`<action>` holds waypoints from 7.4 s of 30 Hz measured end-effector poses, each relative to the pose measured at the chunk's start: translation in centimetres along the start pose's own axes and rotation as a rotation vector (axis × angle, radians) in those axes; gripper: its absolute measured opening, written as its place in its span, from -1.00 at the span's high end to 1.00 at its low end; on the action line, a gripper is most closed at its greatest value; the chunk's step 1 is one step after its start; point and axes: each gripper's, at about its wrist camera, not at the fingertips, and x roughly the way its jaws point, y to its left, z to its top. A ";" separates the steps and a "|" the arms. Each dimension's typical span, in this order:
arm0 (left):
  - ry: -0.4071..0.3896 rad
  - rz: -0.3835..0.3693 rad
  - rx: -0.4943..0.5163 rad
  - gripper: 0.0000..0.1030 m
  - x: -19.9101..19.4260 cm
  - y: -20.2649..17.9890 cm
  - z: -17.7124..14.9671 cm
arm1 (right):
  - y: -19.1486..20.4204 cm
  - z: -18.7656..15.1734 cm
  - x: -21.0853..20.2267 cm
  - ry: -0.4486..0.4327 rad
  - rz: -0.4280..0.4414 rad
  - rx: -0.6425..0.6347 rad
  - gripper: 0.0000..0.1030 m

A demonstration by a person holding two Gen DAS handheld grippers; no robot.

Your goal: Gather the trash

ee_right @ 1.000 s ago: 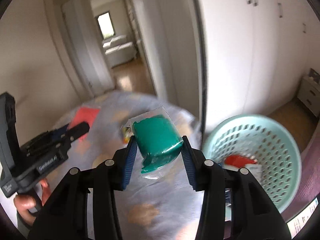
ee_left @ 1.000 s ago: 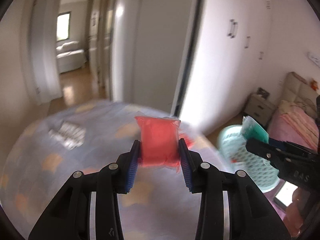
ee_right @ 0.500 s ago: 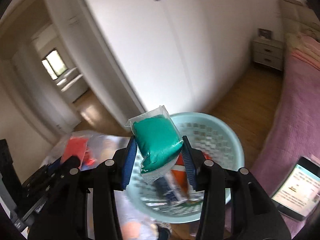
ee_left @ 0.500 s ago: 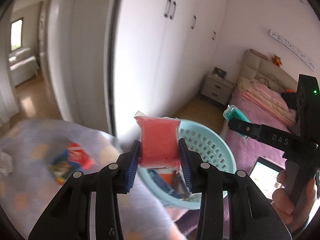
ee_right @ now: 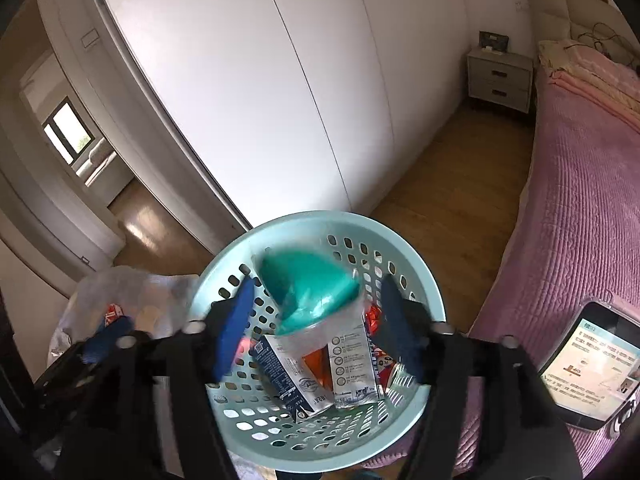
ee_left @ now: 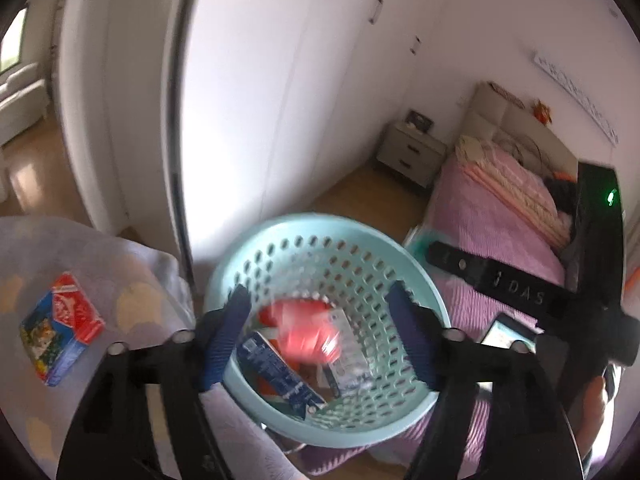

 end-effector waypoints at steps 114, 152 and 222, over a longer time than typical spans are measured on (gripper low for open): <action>-0.154 0.095 -0.245 0.87 -13.2 15.6 -2.9 | 16.7 -5.5 -1.5 -0.091 0.162 -0.361 -0.26; -0.064 0.080 -0.022 -0.33 -4.8 3.1 -2.3 | 2.1 -2.3 -2.5 -0.102 0.007 -0.095 -0.49; -0.413 0.522 0.009 -0.85 -16.3 8.1 -9.6 | 11.3 -12.6 -7.1 -0.421 -0.093 -0.299 -0.70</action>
